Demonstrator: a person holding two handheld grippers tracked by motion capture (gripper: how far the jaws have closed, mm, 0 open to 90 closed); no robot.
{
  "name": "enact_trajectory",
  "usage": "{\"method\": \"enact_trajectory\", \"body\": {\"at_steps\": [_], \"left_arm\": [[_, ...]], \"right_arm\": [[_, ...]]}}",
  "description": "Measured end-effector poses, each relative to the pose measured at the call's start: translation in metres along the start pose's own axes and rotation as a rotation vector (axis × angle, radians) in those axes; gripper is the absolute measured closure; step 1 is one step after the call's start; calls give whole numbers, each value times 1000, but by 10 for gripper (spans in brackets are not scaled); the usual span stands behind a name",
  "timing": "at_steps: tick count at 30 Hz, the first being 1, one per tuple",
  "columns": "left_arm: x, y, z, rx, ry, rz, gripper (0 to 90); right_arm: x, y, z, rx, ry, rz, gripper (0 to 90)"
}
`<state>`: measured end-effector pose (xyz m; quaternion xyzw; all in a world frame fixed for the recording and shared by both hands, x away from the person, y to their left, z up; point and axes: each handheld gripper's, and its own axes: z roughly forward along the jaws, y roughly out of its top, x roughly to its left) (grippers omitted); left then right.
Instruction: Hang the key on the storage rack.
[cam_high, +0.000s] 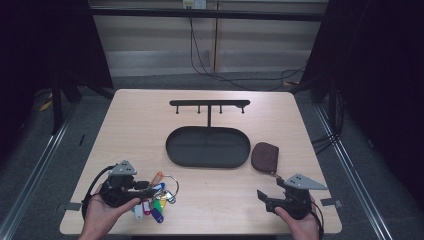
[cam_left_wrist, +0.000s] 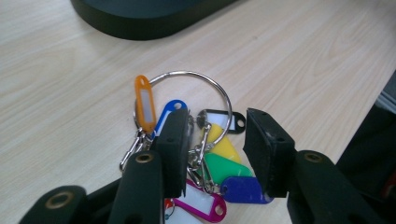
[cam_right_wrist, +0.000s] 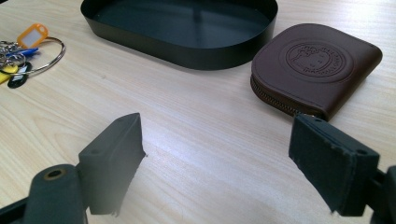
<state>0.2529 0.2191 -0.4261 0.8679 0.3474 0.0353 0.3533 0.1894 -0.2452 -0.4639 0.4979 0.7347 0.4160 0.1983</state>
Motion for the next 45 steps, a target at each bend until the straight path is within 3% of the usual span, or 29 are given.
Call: {"method": "enact_trajectory", "body": {"at_steps": [5,9,14,34,45], "left_arm": [[-2,11,9,89,-19,19,628],[-4,19,13,109,-32,17,630],[-8,29,20,178,-54,44,666],[-12,40,45,377,-97,36,719],[-18,46,65,465,-100,68,748]], "right_arm": [[0,0,1,7,3,2,178],[0,0,1,9,5,1,178],[0,0,2,20,5,-2,181],[-1,-1,5,44,-1,8,184],[-1,-1,6,57,-1,9,185]]}}
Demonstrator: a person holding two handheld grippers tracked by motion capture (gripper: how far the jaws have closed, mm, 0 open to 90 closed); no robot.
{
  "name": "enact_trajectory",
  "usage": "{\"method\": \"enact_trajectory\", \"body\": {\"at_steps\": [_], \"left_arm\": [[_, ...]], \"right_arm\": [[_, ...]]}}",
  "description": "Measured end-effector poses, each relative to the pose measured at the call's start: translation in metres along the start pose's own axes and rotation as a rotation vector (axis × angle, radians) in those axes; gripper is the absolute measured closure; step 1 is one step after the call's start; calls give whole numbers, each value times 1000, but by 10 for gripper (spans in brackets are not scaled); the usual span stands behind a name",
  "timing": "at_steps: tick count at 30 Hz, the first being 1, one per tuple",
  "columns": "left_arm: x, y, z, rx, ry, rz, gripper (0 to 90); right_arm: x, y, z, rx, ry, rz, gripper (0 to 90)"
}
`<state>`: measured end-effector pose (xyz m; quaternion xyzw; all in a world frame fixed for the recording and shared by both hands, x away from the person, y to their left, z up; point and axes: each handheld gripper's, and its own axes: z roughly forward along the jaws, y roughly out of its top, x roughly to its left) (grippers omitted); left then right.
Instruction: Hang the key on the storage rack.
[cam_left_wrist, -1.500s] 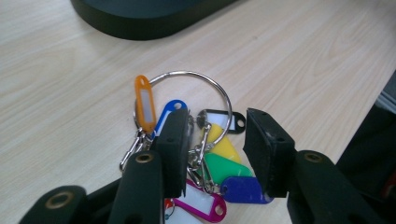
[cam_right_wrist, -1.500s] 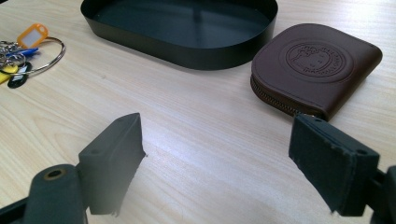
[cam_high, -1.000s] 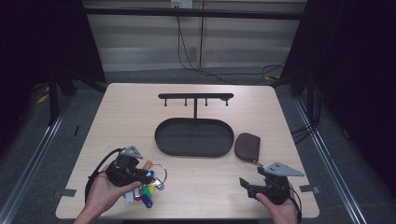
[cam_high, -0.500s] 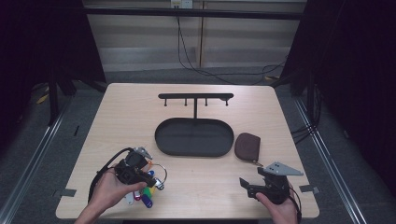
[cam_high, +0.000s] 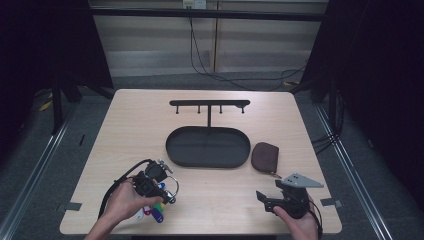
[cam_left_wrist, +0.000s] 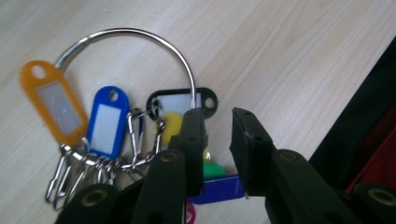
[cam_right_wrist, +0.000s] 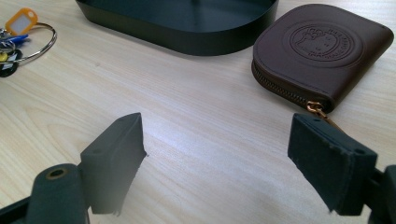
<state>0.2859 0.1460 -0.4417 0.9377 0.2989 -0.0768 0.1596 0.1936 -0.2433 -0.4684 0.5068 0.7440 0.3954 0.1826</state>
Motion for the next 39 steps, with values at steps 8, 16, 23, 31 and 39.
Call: {"method": "enact_trajectory", "body": {"at_steps": [8,16,23,31,39], "left_arm": [[2,9,7,38,33,10,743],[8,16,19,91,64,23,768],[7,19,21,112,40,28,781],[1,22,27,141,79,63,852],[8,26,27,193,21,28,868]], "right_arm": [[0,0,0,10,1,-2,187],[0,0,1,11,5,1,189],[-1,0,1,12,5,-1,189],[-1,0,1,12,7,2,189],[0,0,1,13,6,1,188]]}}
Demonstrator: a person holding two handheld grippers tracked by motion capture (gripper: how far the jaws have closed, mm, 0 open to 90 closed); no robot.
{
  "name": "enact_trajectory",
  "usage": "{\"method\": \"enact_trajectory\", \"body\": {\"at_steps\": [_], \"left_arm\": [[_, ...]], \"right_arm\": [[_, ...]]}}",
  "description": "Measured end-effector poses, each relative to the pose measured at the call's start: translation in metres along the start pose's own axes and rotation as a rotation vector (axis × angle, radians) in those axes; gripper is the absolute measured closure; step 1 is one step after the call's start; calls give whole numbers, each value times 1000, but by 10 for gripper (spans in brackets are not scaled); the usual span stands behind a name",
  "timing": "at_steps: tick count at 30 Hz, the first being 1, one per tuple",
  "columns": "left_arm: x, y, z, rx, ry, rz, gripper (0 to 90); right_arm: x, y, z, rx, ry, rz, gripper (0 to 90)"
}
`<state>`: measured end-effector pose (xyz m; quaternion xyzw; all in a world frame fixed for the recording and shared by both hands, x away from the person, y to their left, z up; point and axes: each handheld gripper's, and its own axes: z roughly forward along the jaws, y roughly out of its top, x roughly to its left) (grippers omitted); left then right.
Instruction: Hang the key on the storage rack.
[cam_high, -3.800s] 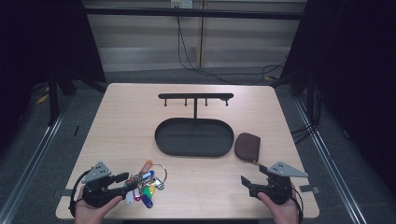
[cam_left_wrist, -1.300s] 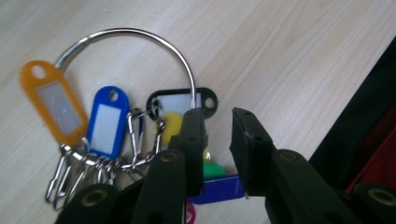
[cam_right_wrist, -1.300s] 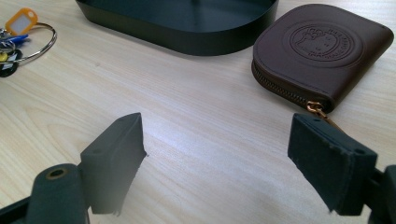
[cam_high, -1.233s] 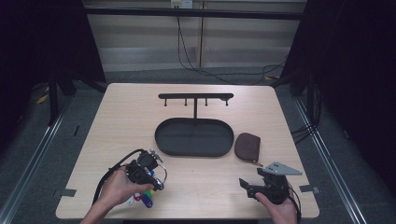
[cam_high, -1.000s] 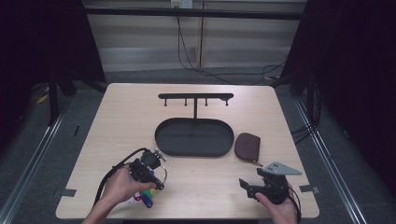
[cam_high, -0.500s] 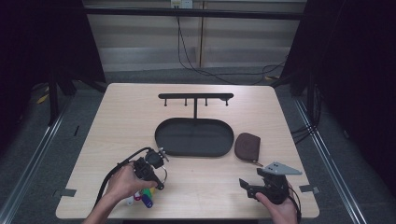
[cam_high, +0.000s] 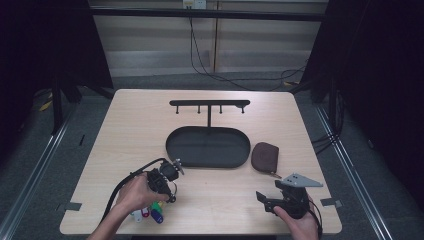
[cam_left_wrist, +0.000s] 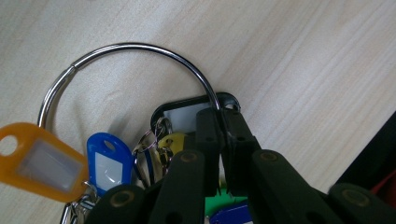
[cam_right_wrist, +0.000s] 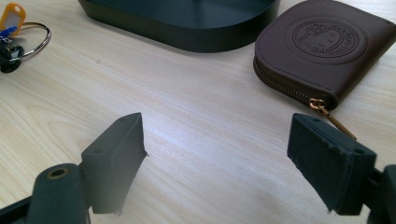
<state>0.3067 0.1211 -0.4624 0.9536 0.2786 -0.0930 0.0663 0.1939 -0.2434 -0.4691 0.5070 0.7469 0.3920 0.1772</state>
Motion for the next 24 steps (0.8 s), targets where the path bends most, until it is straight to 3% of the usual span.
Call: {"method": "enact_trajectory", "body": {"at_steps": [5,10,17,24], "left_arm": [[5,0,0,-1,-34,-17,870],[13,-2,0,-21,-101,-40,870],[14,-2,-1,-23,-90,-56,870],[12,-4,-15,-53,-103,-34,870]], "right_arm": [[-1,0,0,1,0,3,189],[-2,0,0,0,-3,4,188],[-2,0,0,1,-3,3,189],[-2,0,0,0,-7,3,188]]}}
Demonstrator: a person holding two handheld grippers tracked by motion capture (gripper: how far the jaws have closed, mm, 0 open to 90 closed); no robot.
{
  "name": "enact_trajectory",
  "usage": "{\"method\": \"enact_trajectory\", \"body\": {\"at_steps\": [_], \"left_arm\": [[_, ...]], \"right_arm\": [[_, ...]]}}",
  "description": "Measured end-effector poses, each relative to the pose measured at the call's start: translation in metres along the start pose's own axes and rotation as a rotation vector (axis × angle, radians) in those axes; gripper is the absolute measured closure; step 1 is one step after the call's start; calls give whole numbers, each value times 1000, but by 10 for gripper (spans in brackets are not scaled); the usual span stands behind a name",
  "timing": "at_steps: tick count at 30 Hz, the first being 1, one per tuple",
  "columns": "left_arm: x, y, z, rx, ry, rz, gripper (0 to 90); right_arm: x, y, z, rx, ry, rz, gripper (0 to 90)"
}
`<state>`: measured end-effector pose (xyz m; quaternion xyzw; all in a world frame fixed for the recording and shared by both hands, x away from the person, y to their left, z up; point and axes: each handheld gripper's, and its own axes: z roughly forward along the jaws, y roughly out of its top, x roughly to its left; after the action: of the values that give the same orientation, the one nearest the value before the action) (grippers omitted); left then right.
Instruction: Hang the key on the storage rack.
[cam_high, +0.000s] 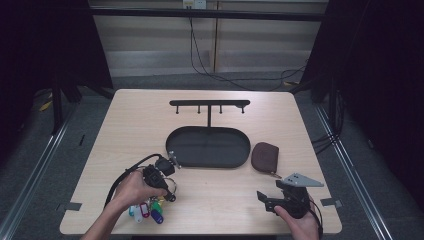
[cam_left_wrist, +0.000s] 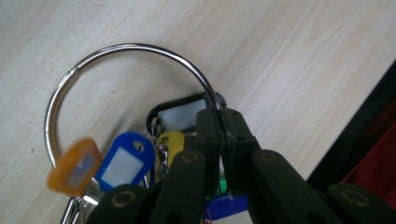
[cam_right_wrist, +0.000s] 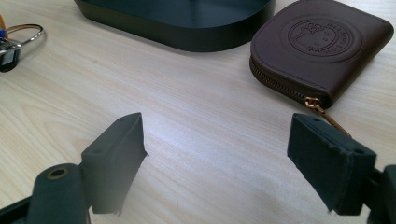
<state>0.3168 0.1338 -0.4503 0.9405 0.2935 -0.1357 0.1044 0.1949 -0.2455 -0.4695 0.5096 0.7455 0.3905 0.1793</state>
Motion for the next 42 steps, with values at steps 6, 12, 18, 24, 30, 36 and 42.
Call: {"method": "enact_trajectory", "body": {"at_steps": [6,12,18,24,30,36,42], "left_arm": [[-3,-2,-16,-14,12,12,871],[-5,-4,-29,-53,46,2,873],[-4,-7,-42,-65,62,0,874],[-3,-10,-58,-85,88,-14,877],[-2,-13,-72,-111,115,-32,880],[0,-15,-84,-120,115,-34,883],[0,-15,-96,-123,126,-35,884]], "right_arm": [[0,0,0,-1,-1,3,188],[0,0,0,0,-2,5,189],[0,0,0,-1,-2,7,189],[0,0,0,0,-3,7,188],[0,0,0,0,-2,9,189],[0,0,1,2,0,6,188],[0,1,1,2,1,7,188]]}}
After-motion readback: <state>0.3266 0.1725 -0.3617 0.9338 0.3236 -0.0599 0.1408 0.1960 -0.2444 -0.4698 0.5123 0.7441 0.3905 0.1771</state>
